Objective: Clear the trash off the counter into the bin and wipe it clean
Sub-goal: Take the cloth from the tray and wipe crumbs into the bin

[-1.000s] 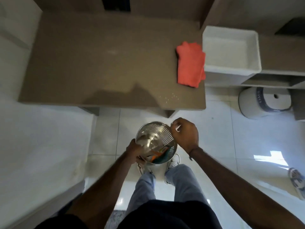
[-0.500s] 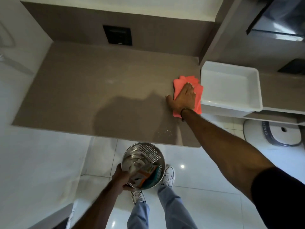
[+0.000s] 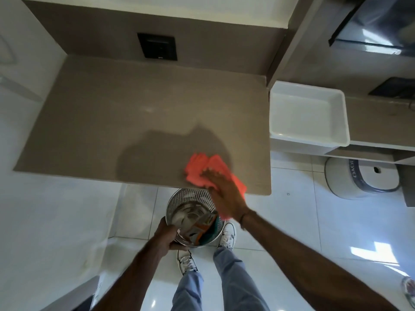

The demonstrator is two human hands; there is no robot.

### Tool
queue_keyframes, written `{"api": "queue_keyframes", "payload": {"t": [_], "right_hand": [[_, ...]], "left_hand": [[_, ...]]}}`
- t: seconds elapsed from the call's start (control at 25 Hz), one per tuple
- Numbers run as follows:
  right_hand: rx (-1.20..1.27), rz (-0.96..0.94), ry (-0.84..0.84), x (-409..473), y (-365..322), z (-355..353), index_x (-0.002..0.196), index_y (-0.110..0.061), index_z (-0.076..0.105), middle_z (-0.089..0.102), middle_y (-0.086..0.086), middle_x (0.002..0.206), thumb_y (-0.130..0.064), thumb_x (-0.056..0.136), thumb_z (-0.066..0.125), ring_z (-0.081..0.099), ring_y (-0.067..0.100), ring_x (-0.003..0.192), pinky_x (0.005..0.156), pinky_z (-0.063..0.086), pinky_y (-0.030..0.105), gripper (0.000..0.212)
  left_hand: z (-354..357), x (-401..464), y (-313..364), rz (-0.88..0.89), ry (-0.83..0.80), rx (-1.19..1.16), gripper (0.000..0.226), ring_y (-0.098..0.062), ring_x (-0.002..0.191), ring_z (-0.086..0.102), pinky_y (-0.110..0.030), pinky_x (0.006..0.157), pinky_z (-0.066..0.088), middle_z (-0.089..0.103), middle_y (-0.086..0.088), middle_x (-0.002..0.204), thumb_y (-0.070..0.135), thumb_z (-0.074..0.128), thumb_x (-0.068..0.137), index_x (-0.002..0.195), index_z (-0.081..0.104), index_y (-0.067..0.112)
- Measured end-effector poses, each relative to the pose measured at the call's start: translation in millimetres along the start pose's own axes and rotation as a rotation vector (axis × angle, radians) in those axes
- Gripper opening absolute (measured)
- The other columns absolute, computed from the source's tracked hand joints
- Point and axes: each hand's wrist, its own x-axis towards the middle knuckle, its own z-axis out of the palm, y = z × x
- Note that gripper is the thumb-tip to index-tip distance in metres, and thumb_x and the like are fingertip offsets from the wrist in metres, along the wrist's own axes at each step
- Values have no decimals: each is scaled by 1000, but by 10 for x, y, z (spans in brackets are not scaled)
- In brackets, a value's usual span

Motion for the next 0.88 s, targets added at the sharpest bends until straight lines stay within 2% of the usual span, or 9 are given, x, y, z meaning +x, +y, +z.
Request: {"api": "queue_keyframes", "payload": {"t": [0.12,0.2,0.28,0.36,0.44,0.56,0.64,0.72,0.88], "right_hand": [[422,263,-164,-239,-311,148,123,-38,66,72,2,121,-30,94,47,69,14,89,84,58,33,35],[672,469,-186,-246,-437,34,118,-29,70,76,7,104,-31,96,53,72,19,81,78,61,38,28],[877,572,-134,-181,-487,-166,124,-17,65,73,12,98,-26,96,57,69,22,75,68,57,36,30],[1041,600,-26,-96,-462,-442,131,-8,57,67,18,102,-25,94,60,65,29,81,73,55,40,41],[1098,560,152,14,-364,-742,129,-9,60,68,20,105,-23,93,60,63,32,91,84,53,45,39],[786,477,456,180,-205,-1011,114,-19,73,77,7,103,-23,93,59,67,27,99,88,53,38,26],[383,435,563,303,-74,-916,128,-16,66,72,10,121,-22,98,53,64,27,112,97,50,37,34],[89,459,514,416,-12,-681,139,-14,58,62,17,138,-22,101,50,58,32,126,107,45,39,40],[160,417,285,462,-332,-86,144,-10,52,51,15,150,-29,102,52,47,30,140,119,30,32,46]], "left_hand": [[-135,-82,-5,8,-1,-24,46,-53,99,75,-71,85,60,68,-27,130,18,66,97,140,50,10],[-216,-111,-11,14,0,-23,50,-53,99,75,-70,83,60,66,-25,133,21,70,95,140,50,11],[-278,-101,-13,12,6,-22,50,-54,103,73,-70,83,60,62,-25,139,17,68,97,142,49,11],[-318,-93,-1,1,26,-11,45,-54,103,73,-71,83,60,59,-26,141,14,60,100,143,47,12],[-366,-88,-9,-3,44,-7,41,-54,101,73,-70,83,61,59,-26,141,14,56,102,142,47,13],[-426,-84,-24,16,25,-5,43,-54,100,74,-69,81,61,61,-26,140,19,61,101,141,47,14],[-449,-91,-33,27,14,2,40,-52,99,75,-69,82,62,63,-26,138,20,59,102,141,48,15],[-473,-87,-49,36,17,-2,37,-50,98,77,-68,81,62,65,-25,134,16,55,102,138,49,14],[-546,-118,-53,63,-4,9,32,-45,91,79,-66,75,64,74,-23,121,23,62,100,131,56,14]]}}
